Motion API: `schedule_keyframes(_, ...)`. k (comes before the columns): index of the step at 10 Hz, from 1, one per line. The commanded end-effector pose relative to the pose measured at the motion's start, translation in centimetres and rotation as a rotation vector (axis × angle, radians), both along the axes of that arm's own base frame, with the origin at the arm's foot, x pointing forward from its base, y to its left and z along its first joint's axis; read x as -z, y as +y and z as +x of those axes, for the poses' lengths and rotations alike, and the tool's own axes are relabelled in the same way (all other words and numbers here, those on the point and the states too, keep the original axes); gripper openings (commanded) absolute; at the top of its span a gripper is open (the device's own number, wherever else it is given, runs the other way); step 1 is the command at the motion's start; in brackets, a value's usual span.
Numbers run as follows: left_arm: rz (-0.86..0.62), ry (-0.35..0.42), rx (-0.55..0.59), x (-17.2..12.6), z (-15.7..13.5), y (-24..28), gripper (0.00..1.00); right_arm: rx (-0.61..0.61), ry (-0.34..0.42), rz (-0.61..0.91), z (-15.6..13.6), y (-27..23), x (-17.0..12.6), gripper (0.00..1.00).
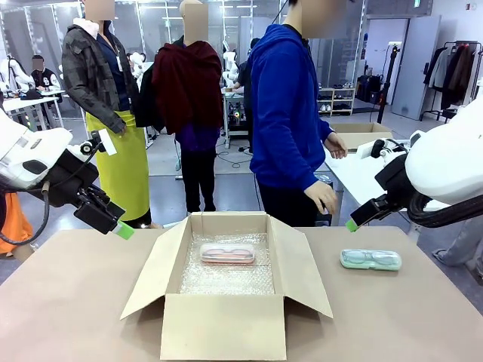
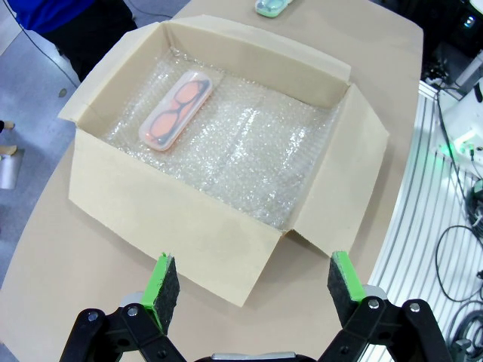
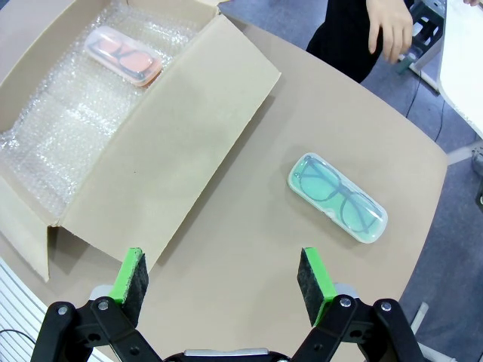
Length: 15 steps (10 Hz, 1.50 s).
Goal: Pack the glasses set securely to prepare it for shipping.
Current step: Put the Glasses case from the right side of the table into the Package Box.
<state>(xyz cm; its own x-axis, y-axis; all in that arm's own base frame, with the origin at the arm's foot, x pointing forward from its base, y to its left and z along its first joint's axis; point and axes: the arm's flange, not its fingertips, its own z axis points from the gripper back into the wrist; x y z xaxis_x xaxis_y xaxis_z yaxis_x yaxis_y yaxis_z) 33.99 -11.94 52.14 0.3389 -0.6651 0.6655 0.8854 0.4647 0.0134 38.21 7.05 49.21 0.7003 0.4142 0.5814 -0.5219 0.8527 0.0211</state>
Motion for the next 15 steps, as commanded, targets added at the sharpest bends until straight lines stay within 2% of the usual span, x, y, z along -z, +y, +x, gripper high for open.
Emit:
schedule_keyframes(1,-0.018,-0.005,0.022,0.1,0.1,0.3,1.0,0.006,0.027,-0.043,1.9,0.0,-0.4,1.0)
schedule_keyframes(4,-0.018,-0.005,0.022,0.1,0.1,0.3,1.0,0.08,0.063,-0.104,5.3,-1.7,-0.7,1.0)
schedule_keyframes(6,-0.018,-0.005,0.022,0.1,0.1,0.3,1.0,0.078,0.067,-0.101,6.6,-2.6,-0.7,1.0)
schedule_keyframes(11,-0.018,-0.005,0.022,0.1,0.1,0.3,1.0,0.049,0.137,-0.158,10.3,-5.7,-1.5,1.0)
schedule_keyframes(12,-0.018,-0.005,0.022,0.1,0.1,0.3,1.0,0.015,0.149,-0.168,11.1,-6.1,-1.5,1.0)
schedule_keyframes(14,-0.018,-0.005,0.022,0.1,0.1,0.3,1.0,-0.152,0.177,-0.233,12.1,-6.7,-1.4,1.0)
schedule_keyframes(15,-0.018,-0.005,0.022,0.1,0.1,0.3,1.0,-0.289,0.183,-0.304,12.5,-6.6,-1.2,1.0)
